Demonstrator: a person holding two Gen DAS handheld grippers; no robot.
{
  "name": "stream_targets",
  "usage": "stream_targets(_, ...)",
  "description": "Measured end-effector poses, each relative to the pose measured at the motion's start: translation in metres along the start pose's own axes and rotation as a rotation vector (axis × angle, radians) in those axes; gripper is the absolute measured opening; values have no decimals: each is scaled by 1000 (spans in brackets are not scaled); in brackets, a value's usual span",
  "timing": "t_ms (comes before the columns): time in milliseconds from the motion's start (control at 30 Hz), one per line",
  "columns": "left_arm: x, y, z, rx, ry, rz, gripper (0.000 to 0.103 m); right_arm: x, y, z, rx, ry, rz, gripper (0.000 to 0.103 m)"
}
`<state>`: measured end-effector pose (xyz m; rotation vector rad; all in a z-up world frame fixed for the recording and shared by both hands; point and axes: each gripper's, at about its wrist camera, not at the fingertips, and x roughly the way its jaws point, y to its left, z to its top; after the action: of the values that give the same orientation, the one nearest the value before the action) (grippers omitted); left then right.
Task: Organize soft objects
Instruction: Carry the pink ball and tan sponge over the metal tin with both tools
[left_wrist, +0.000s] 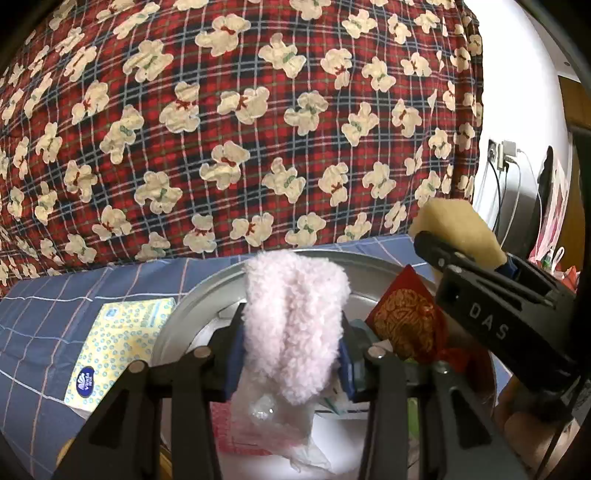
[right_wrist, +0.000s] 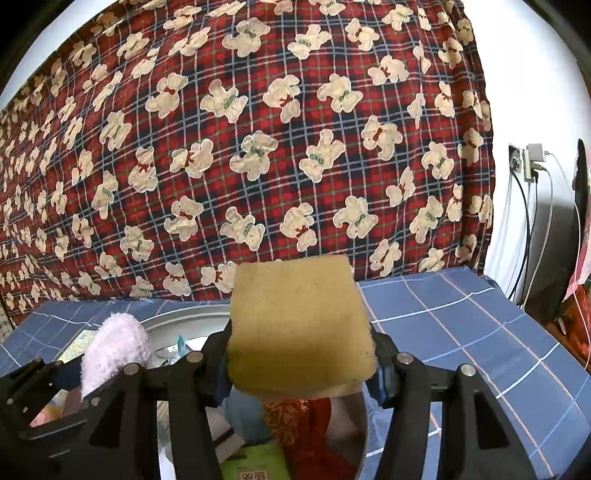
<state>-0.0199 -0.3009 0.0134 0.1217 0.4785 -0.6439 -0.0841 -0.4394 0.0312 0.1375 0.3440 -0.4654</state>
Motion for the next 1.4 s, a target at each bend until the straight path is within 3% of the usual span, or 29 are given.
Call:
stream_targets(533,7,-15,-6,38,51,-21,41,9,8,1,7,86,67,59)
stream_targets(1000,13,-17,-9,50,82,-10,41,31,23,-9,-23,244,130,59)
stream_targets(1400,16,-16,-11,45,107,-16,39,30,21,-10,3,236,176,62)
